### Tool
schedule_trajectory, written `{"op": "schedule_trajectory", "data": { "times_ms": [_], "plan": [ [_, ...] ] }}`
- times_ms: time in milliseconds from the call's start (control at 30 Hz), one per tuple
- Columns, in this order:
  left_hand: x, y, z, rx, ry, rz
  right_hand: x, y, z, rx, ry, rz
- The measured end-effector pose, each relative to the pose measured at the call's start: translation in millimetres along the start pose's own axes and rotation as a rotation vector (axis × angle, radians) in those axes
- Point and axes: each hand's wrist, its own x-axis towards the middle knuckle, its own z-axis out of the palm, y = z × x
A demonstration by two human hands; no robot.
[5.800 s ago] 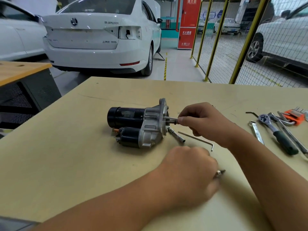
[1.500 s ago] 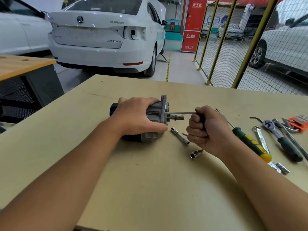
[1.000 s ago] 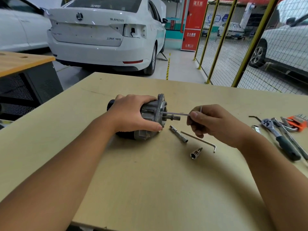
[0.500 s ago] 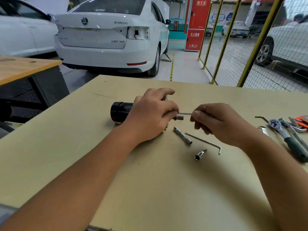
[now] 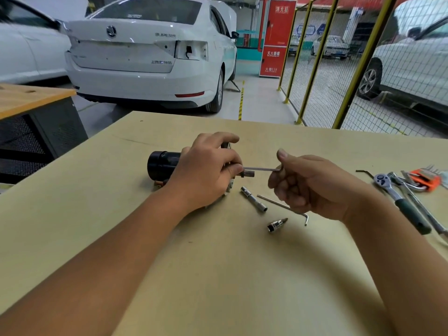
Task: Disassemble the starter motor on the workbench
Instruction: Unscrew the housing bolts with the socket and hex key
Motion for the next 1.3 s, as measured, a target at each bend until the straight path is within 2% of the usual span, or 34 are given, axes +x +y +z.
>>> {"op": "schedule_trajectory", "data": {
  "times_ms": [200,300,400,467,533,567,600,667,733,867,1100,1300],
  "plan": [
    [1,-3,2,-0.015,-0.007,-0.016,2,2,-1,0.17,-0.035,0.048],
    [1,-4,2,-0.011,-0.012,-0.025,2,5,-2,0.169,-0.074,0.045],
    [2,-3,2,-0.019,-0.013,-0.033,7,11,-1,-0.014,0.032,-0.04],
    [2,-3,2,-0.026,-0.014,-0.032,11,12,1,-0.282,0.179,-0.189],
    [2,-4,1,-0.022,-0.033,-0.031,14,14,0,-0.677,0.312,-0.345],
    [2,-4,1,-0.018,-0.043,-0.031,14,14,-1,-0.787,0.346,-0.383],
    [2,-4,1,-0.017,-0.045,-0.031,14,14,-1,-0.789,0.352,-0.392],
    [2,-4,1,-0.028,-0.031,-0.031,12,12,1,-0.561,0.306,-0.337],
    [2,-3,1,-0.044,-0.018,-0.032,10,9,3,-0.379,0.304,-0.186],
    [2,-2,0,-0.053,-0.009,-0.036,7,5,3,-0.26,0.298,0.022],
    [2,-3,1,-0.067,0.005,-0.04,7,5,3,-0.125,0.243,0.072],
    [2,-8,1,-0.106,0.011,-0.014,9,8,-1,-0.1,0.23,-0.016]
  ]
}}
